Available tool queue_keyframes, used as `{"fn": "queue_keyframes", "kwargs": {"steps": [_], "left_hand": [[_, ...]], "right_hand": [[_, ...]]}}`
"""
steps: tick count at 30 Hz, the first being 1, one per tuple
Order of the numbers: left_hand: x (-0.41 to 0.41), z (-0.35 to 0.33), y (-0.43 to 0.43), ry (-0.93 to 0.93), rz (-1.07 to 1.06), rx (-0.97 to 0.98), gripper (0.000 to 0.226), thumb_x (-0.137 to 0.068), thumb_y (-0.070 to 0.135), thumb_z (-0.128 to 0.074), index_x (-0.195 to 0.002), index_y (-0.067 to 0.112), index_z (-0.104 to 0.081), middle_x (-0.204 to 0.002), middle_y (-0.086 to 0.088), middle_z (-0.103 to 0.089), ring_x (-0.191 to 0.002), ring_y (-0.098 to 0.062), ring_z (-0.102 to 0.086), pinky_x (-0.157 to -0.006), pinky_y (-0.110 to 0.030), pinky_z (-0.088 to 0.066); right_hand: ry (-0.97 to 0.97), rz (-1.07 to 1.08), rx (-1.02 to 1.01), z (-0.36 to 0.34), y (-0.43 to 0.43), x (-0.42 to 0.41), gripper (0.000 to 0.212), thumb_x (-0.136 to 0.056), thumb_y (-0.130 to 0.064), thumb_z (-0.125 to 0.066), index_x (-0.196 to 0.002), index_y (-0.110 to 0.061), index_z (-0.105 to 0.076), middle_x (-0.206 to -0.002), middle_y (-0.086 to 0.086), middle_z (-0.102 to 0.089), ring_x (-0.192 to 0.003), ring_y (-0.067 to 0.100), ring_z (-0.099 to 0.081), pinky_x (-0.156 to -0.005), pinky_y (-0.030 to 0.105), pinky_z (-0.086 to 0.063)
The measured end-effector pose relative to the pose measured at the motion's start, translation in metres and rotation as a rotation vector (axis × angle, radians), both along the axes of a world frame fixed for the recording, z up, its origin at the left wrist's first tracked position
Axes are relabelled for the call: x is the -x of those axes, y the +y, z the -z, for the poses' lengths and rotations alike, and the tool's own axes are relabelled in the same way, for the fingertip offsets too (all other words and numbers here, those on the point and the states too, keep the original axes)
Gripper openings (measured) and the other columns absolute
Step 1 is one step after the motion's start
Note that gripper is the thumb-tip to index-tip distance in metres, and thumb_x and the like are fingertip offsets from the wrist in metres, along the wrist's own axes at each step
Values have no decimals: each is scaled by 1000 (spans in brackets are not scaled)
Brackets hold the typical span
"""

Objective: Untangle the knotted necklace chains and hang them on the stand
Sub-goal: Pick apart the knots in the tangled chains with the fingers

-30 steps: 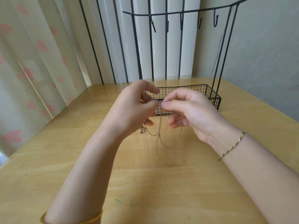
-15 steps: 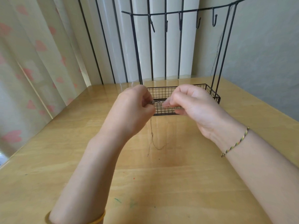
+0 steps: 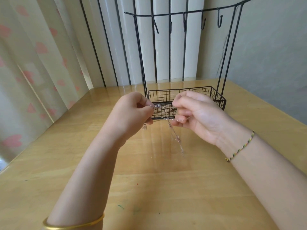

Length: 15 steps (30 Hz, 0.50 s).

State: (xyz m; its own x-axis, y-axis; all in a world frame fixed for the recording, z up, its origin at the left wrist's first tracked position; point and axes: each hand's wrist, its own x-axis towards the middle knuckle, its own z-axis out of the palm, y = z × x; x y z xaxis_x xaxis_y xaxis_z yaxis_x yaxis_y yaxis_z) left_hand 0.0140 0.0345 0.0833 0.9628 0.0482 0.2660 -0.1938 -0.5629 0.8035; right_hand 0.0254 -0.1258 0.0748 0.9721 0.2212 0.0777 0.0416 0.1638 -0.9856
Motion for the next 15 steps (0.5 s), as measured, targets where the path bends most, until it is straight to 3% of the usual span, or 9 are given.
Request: {"fn": "queue_keyframes", "kwargs": {"steps": [4, 6, 8, 12, 15], "left_hand": [[-1, -1, 0, -30, -15, 103, 12, -85, 0, -54, -81, 9, -60, -60, 0, -61, -61, -16, -59, -66, -36, -53], [0, -2, -1, -44, -15, 125, 11, -86, 1, -53, -83, 9, -60, -63, -1, -60, -59, -15, -57, -66, -36, -51], [1, -3, -2, -41, -13, 142, 9, -87, 1, -52, -88, 5, -59, -70, -4, -61, -57, -14, -55, -66, -37, -54], [3, -4, -7, 54, 28, 298, 10, -91, 1, -45, -87, 7, -52, -78, -7, -66, -42, -6, -44, -61, -28, -57], [4, -4, -11, 120, 77, 531, 13, -95, 2, -41, -87, 11, -46, -72, -5, -67, -38, -8, -34, -55, -26, -56]], "right_hand": [[-81, 17, 286, 2, -2, 0, 17, -79, 2, -57, -74, -14, -56, -53, -6, -47, -42, 10, -37, -62, 34, -47], [-170, 118, 500, 5, -2, 0, 12, -80, -2, -58, -77, -13, -60, -57, -4, -53, -43, 10, -41, -63, 33, -48], [-235, 207, 583, 9, -2, -1, 8, -84, -6, -58, -80, -13, -61, -58, -1, -52, -46, 12, -44, -61, 31, -44], [-165, 245, 343, 14, -3, -7, 5, -89, -11, -60, -85, -14, -62, -65, -4, -53, -53, 9, -51, -60, 29, -51], [36, 99, -146, 16, 5, -7, 10, -88, -3, -57, -87, -12, -61, -62, -1, -56, -61, 14, -58, -66, 31, -55]]}}
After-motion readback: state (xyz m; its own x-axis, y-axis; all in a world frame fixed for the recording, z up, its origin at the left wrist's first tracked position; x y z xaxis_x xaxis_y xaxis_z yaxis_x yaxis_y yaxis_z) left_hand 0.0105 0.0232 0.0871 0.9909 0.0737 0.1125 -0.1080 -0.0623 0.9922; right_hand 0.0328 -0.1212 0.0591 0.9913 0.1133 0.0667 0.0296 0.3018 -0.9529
